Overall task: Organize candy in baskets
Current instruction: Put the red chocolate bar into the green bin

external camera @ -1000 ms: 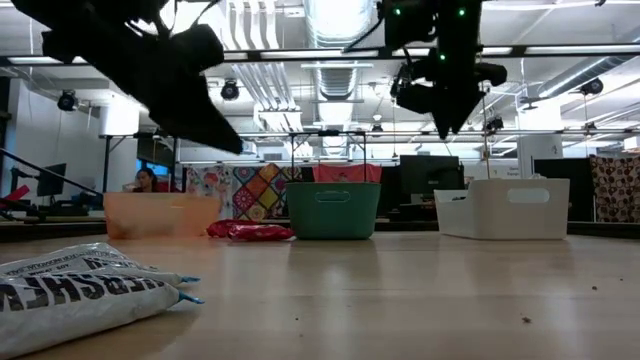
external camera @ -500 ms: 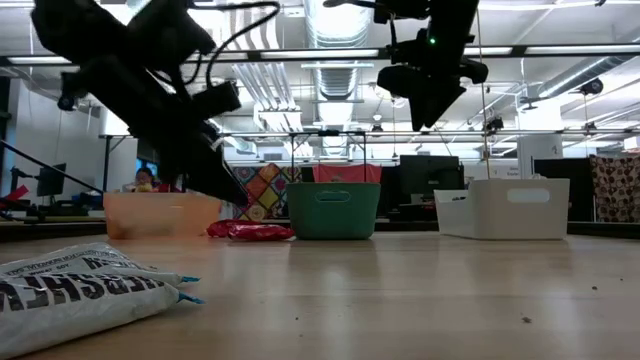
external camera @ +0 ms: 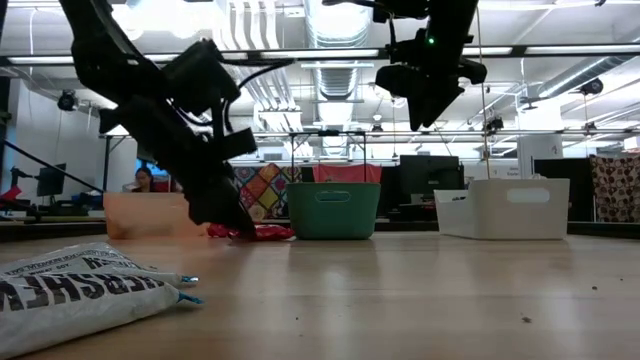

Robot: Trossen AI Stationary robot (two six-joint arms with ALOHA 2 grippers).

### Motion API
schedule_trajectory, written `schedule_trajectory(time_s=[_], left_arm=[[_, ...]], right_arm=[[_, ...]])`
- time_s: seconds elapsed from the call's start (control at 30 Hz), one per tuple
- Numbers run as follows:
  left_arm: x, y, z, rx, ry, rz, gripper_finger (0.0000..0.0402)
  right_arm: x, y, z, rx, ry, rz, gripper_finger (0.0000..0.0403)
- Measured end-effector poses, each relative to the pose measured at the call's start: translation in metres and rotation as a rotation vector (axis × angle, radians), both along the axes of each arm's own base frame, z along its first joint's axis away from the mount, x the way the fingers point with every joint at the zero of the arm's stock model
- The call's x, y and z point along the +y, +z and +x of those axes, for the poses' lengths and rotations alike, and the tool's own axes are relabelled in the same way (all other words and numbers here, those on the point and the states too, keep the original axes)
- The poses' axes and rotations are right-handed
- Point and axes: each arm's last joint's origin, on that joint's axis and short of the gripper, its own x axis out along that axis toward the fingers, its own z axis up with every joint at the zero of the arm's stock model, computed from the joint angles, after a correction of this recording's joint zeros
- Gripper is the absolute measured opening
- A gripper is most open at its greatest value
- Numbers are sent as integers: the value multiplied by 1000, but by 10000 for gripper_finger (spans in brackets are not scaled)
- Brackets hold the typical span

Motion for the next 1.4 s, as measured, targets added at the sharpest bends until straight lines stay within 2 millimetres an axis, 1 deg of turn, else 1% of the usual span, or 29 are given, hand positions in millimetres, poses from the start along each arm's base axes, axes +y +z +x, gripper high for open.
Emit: schedule_trajectory(time_s=[0.13, 0.23, 0.33, 0.4, 0.6, 0.7, 0.8, 0.9, 1.03, 1.13, 1.27, 1.33, 1.4], left_arm=[[4, -7, 0, 28, 9, -7, 187], [4, -9, 0, 31, 3, -18, 168], [4, -10, 1, 33, 1, -22, 135], [3, -10, 0, 33, 0, -25, 106], [3, -8, -2, 44, 19, -37, 18], [1, -3, -6, 55, -1, -87, 10], [-7, 6, -10, 48, -93, -200, 13], [-15, 23, -14, -10, -188, -277, 10], [-27, 48, -19, -113, -315, -311, 8], [-37, 70, -22, -248, -452, -288, 7], [-51, 94, -28, -482, -661, -254, 7], [-54, 100, -31, -593, -707, -240, 7], [-56, 101, -34, -654, -715, -242, 7]], right_arm=[[0, 0, 0, -1, 0, 0, 125], [0, 0, 0, -1, 0, 0, 125], [1, 0, 0, -1, 2, 0, 125], [3, 0, 0, 1, 11, 0, 125], [19, 0, 3, 14, 91, -6, 125], [33, 1, 7, 0, 152, -12, 125], [54, 0, 14, -32, 274, -31, 125], [79, -2, 23, -92, 443, -45, 125], [110, -5, 37, -223, 748, -1, 125], [130, -6, 45, -344, 984, -25, 125], [142, -6, 50, -503, 1184, -137, 125], [143, -9, 51, -577, 1243, -206, 125], [143, -11, 50, -661, 1265, -274, 125]])
